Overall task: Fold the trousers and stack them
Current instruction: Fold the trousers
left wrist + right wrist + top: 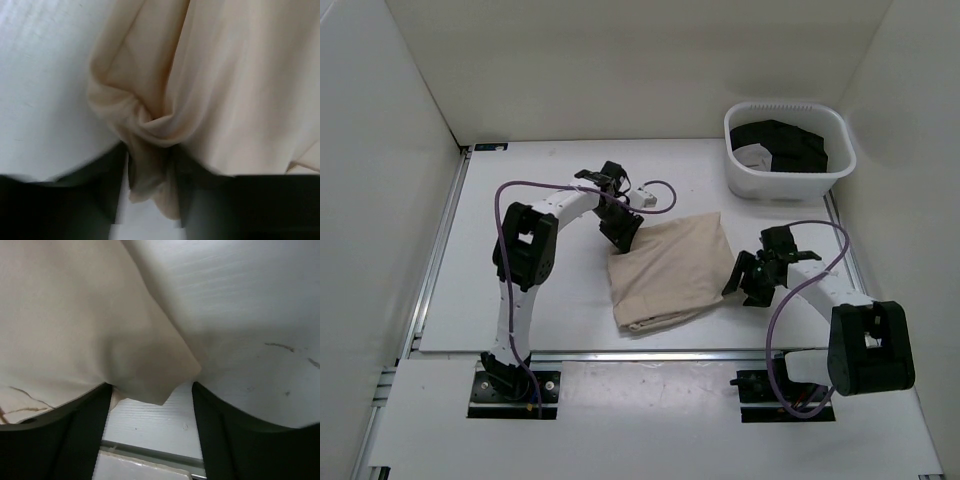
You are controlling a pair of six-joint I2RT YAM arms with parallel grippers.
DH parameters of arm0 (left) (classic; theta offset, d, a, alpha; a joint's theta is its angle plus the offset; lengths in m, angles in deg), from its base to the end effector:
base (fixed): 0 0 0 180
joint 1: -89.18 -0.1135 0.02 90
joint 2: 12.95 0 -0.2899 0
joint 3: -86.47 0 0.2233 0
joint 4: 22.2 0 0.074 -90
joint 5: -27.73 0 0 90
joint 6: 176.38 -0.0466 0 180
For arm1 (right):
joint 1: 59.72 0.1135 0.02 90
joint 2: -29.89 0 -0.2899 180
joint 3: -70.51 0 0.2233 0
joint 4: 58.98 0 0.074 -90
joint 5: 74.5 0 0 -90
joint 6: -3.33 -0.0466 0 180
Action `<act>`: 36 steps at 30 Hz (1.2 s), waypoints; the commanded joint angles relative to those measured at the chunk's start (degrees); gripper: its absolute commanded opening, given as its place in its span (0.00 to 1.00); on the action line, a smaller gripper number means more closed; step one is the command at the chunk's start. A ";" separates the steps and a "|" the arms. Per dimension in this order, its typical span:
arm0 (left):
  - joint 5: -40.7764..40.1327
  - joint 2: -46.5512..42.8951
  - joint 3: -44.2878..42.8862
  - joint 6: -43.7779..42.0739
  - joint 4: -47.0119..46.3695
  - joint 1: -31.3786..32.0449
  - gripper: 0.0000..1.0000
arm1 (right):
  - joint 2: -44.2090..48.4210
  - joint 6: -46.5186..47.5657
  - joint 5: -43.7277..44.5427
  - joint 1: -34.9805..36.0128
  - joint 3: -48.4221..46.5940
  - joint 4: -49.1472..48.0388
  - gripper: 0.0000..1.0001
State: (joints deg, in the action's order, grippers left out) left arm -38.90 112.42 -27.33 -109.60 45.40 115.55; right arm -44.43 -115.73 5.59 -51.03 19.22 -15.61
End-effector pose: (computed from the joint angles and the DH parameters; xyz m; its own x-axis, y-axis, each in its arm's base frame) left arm 0.3757 -0.2069 0.1904 -0.6216 0.7121 -0.3263 0.7830 0.5534 -0.2840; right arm 0.1917 0.0374 0.1954 -0.8972 0.3469 -0.2733 0.2504 0.9093 0.3323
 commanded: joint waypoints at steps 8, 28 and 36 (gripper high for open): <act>-1.04 -2.50 -2.75 -1.21 1.96 -2.63 0.14 | 0.23 0.14 -2.83 -2.97 3.89 -5.29 0.10; -19.07 9.98 -19.38 -10.44 -0.33 -2.64 0.34 | 0.94 4.80 -9.42 -2.98 -0.07 -3.71 0.22; -19.60 9.99 -20.00 -9.03 -1.47 -3.69 0.37 | -0.19 3.31 -11.88 -2.98 -4.28 -10.73 0.75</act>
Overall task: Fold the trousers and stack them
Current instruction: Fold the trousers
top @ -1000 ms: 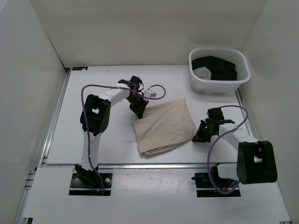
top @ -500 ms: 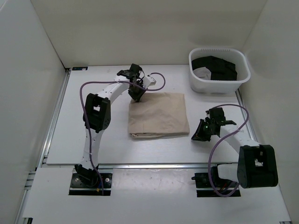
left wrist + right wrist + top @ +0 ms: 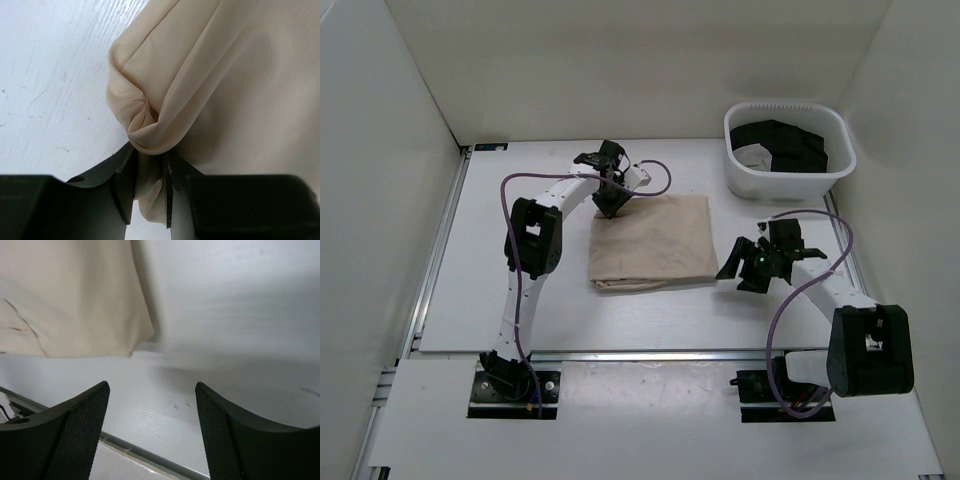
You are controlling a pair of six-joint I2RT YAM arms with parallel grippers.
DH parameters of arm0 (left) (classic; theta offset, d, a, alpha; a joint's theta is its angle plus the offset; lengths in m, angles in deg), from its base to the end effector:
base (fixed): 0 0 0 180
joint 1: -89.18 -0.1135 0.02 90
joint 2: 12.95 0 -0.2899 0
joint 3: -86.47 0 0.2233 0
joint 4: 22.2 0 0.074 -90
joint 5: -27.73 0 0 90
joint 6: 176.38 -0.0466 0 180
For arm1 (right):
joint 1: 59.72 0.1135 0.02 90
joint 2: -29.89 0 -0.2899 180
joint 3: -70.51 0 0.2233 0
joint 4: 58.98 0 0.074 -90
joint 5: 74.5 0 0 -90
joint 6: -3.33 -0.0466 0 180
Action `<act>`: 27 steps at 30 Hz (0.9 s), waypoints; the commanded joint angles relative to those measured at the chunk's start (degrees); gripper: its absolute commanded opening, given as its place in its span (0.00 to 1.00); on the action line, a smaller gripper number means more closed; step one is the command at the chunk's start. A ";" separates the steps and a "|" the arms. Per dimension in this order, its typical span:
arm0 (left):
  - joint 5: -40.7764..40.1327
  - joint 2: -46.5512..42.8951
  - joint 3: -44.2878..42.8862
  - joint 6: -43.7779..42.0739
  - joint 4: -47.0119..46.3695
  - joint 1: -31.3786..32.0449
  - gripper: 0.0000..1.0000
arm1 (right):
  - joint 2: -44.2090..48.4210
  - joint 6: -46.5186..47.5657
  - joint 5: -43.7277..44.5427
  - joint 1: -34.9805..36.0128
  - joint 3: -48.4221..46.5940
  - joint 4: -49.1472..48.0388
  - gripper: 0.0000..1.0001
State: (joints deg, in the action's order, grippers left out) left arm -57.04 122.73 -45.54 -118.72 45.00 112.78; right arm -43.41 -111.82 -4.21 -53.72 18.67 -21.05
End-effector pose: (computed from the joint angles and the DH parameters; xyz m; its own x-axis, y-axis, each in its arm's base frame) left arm 0.4471 -0.1999 0.1880 -0.5036 0.8013 -0.3230 0.8231 0.5586 0.1025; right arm 0.2018 0.0370 0.2080 -0.8892 0.3088 -0.3376 0.1201 0.8695 0.4791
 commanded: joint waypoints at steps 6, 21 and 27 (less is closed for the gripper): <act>-1.46 -0.33 -1.79 0.08 -1.08 -0.92 0.37 | -9.48 -2.98 -3.23 -0.29 -7.08 -9.86 0.75; -1.46 0.20 -2.85 0.08 -1.08 -0.92 0.36 | -20.83 -6.14 -8.06 2.79 -10.60 -12.59 0.15; -1.46 0.20 -3.37 0.08 -1.08 -1.53 0.36 | -18.29 -6.14 -4.55 2.26 -7.70 -9.87 0.00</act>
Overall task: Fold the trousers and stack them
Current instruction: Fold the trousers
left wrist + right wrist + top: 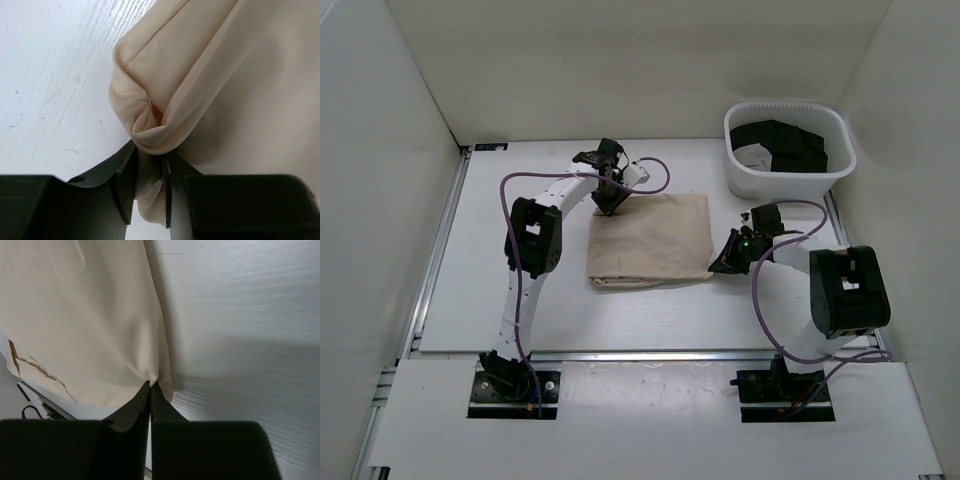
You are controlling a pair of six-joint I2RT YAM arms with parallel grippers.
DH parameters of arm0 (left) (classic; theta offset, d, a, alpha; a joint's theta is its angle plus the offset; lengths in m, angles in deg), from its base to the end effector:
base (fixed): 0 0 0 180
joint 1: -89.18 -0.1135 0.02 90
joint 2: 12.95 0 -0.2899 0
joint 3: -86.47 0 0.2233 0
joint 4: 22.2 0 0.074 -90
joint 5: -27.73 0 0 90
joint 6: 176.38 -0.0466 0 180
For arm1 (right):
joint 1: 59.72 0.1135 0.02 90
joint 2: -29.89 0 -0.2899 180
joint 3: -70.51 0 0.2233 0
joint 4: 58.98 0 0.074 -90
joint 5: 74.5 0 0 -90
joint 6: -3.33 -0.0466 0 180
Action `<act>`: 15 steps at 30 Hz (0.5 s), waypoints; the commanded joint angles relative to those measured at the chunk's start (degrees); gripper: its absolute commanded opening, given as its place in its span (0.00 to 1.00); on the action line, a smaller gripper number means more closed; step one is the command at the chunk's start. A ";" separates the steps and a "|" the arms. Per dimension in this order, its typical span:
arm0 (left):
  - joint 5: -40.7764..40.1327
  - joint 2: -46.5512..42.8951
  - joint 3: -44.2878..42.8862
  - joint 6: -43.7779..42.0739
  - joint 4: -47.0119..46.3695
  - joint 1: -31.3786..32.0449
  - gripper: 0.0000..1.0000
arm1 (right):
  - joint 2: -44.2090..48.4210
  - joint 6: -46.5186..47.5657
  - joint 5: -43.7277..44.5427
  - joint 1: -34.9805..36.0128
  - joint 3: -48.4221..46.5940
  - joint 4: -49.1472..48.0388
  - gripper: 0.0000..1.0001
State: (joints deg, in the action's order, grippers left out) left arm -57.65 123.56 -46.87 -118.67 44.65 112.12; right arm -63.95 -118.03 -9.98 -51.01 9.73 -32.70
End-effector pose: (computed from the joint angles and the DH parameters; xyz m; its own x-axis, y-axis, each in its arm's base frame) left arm 0.4539 -0.1962 0.1875 -0.5106 0.7943 -0.3293 0.8122 0.5712 0.1185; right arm 0.2794 0.0631 0.1811 -0.9101 0.3359 -0.2429 0.1406 0.8014 0.5814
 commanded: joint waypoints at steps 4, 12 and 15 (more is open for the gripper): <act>-1.55 -0.63 -2.04 -0.58 -0.73 -1.41 0.36 | 4.63 1.29 1.74 -1.58 3.17 4.24 0.00; -2.60 -0.10 -2.04 -1.10 -1.26 -1.93 0.35 | 10.00 3.76 1.13 -5.72 5.81 8.37 0.00; -3.12 -0.10 -2.04 -0.41 -1.26 -1.93 0.50 | 8.68 4.28 -0.89 -5.72 3.97 8.37 0.02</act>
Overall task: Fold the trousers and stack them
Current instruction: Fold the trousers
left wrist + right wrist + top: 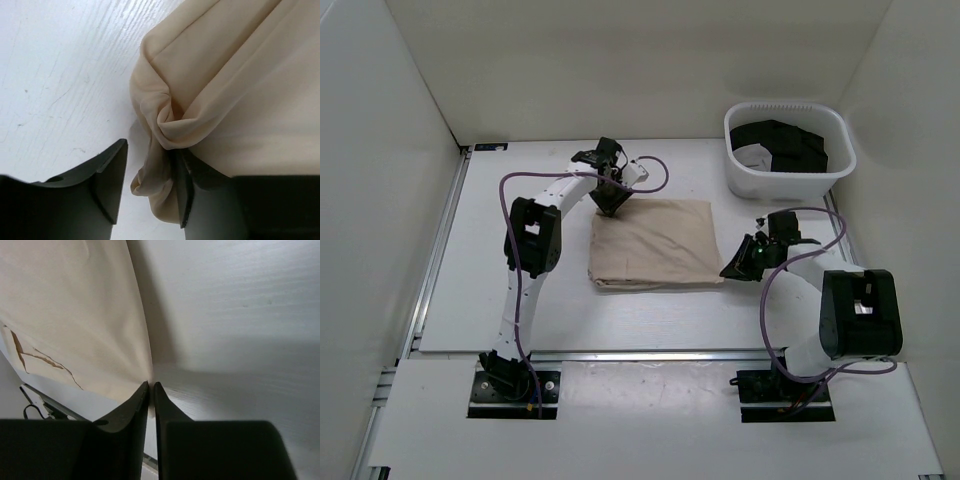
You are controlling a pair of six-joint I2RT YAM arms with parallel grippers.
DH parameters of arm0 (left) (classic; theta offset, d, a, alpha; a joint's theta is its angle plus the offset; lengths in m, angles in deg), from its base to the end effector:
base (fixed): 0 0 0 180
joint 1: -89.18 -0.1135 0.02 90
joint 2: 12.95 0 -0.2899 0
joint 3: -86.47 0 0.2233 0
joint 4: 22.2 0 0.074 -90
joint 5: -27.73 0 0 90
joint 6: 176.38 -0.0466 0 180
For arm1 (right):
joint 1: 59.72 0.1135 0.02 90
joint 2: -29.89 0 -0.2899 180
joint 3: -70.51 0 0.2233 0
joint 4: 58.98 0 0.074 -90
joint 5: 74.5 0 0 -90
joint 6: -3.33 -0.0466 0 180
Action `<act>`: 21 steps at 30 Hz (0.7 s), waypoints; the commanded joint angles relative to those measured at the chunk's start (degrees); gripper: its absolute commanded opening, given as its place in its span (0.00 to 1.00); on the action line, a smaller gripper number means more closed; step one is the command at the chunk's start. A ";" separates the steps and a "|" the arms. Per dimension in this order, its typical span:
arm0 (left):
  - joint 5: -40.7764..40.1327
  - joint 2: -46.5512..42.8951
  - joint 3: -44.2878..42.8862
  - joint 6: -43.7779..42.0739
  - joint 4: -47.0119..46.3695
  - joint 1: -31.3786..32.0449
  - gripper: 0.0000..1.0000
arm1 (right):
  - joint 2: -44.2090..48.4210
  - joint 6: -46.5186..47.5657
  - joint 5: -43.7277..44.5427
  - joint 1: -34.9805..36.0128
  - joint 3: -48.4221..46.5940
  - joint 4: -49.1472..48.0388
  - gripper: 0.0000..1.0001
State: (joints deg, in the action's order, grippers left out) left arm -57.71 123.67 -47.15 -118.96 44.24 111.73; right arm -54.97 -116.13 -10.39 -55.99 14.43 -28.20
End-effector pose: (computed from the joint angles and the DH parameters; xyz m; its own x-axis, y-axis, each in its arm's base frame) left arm 0.4567 -0.1936 0.1881 -0.5089 0.7925 -0.3360 0.8095 0.5734 0.1264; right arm 0.2466 0.0365 0.1948 -0.8864 0.3856 -0.2560 0.1800 0.7967 0.5770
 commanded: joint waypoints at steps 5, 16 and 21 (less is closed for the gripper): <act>-3.59 -1.52 -2.37 1.11 -1.37 -1.54 0.75 | -1.19 4.75 -0.48 -0.74 -4.24 7.29 0.60; -5.61 -17.07 -3.44 8.91 -2.77 -2.76 1.00 | 8.65 8.88 7.42 -0.74 -12.85 20.55 0.93; -4.47 -27.97 2.54 14.38 -3.30 -7.33 1.00 | 9.98 10.99 9.98 -5.21 -20.49 29.44 0.99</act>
State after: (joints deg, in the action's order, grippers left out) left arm -62.28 105.22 -46.91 -109.38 41.73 108.08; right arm -46.64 -107.84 -2.90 -58.57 -2.09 -5.79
